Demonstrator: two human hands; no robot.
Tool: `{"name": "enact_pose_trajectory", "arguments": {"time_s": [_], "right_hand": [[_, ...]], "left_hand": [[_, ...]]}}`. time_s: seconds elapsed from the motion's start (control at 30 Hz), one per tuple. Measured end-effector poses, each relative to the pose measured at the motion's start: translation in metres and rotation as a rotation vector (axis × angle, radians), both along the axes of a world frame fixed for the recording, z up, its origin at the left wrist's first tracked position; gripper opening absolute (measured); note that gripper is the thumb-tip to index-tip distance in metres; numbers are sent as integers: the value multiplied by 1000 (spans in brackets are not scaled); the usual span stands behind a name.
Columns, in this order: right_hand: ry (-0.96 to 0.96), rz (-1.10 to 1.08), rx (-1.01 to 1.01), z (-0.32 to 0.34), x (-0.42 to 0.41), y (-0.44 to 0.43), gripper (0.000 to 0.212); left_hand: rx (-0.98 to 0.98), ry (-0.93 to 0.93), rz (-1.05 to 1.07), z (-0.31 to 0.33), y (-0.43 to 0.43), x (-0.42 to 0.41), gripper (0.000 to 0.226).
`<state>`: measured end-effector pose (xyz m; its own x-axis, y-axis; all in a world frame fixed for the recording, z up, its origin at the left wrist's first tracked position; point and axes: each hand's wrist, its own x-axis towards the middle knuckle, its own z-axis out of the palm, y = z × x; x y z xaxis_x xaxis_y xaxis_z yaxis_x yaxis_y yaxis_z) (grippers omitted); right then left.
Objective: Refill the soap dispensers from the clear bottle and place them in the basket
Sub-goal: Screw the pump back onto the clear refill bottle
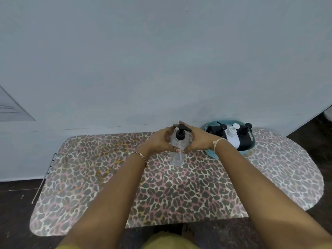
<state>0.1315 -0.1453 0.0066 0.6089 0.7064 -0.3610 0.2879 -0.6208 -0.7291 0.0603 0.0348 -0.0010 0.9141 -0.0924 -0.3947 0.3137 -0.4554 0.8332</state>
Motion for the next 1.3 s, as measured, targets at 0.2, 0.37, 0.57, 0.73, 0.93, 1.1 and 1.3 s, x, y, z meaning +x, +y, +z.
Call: {"name": "enact_pose_trajectory", "arguments": {"time_s": [0.2, 0.37, 0.57, 0.73, 0.93, 1.1, 1.3], "right_hand": [[-214, 89, -143, -7, -1, 5, 90], [-354, 53, -140, -10, -6, 2, 82], [-327, -129, -34, -13, -25, -7, 66], [-311, -326, 101, -7, -50, -16, 66], [-335, -544, 233, 6, -80, -24, 45], [-395, -670, 243, 15, -98, -37, 40], [-298, -724, 310, 11, -99, -75, 76]], "left_hand": [[-131, 4, 197, -12, -8, -18, 67], [-123, -73, 260, -23, -22, -34, 81], [-99, -135, 289, -30, -31, -44, 90], [-116, -191, 164, -28, -30, -51, 93], [-103, -247, 128, -30, -44, -54, 88], [-136, -272, 96, -25, -62, -50, 84], [-206, -265, 47, -14, -86, -46, 62]]}}
